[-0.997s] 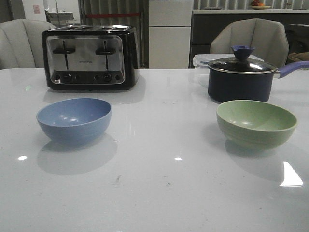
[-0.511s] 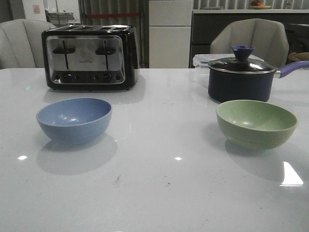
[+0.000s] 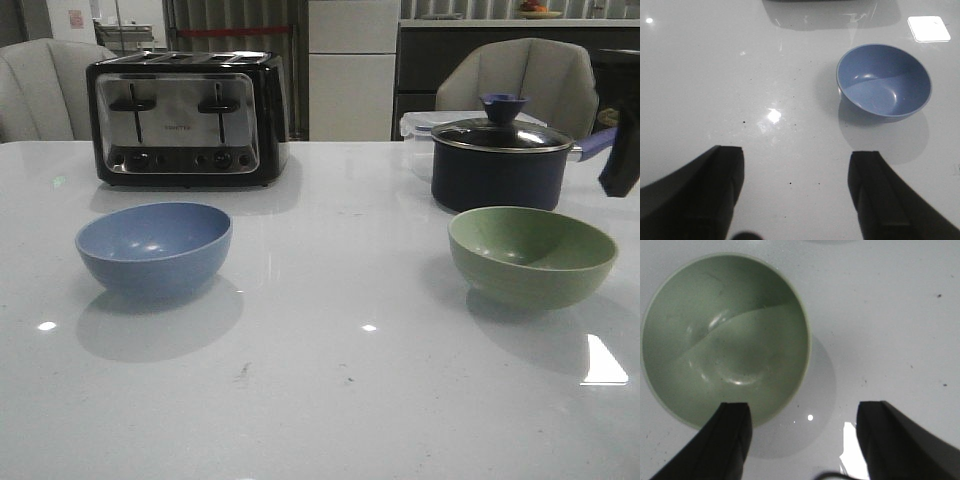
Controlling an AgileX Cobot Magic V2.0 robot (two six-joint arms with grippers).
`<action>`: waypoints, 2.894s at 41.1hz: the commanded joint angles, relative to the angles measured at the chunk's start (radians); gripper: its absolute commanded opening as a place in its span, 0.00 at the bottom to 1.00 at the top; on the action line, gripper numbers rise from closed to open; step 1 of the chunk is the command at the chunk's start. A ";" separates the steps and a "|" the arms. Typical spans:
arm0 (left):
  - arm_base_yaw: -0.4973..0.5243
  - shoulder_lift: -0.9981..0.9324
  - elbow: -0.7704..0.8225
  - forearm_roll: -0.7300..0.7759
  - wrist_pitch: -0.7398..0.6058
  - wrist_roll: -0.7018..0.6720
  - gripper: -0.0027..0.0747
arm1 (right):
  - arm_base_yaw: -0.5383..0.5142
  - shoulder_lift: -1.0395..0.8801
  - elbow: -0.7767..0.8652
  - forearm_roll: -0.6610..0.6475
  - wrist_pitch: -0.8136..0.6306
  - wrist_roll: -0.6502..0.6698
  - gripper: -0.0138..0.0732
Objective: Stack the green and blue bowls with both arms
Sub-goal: 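Lower the right gripper onto the rim of the pale green bowl, then slide the green bowl with the right gripper toward the blue bowl, then release the green bowl and raise the right gripper away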
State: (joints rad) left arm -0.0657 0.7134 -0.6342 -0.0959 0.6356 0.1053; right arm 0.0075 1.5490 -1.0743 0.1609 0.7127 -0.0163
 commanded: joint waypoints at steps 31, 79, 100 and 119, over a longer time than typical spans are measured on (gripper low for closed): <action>0.004 0.005 -0.036 -0.011 -0.065 -0.005 0.69 | -0.001 0.257 -0.236 0.036 0.059 -0.079 0.27; 0.004 0.005 -0.036 -0.011 -0.065 -0.005 0.69 | 0.465 0.276 -0.236 0.065 -0.039 -0.082 0.63; 0.004 0.005 -0.036 -0.011 -0.065 -0.005 0.69 | 0.469 -0.248 0.025 0.028 -0.141 -0.184 0.62; -0.073 0.018 -0.036 -0.019 -0.065 -0.005 0.69 | 0.469 -0.776 0.349 0.028 -0.101 -0.185 0.62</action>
State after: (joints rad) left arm -0.1032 0.7149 -0.6342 -0.0994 0.6356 0.1053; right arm 0.4733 0.8314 -0.7313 0.1908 0.6528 -0.1842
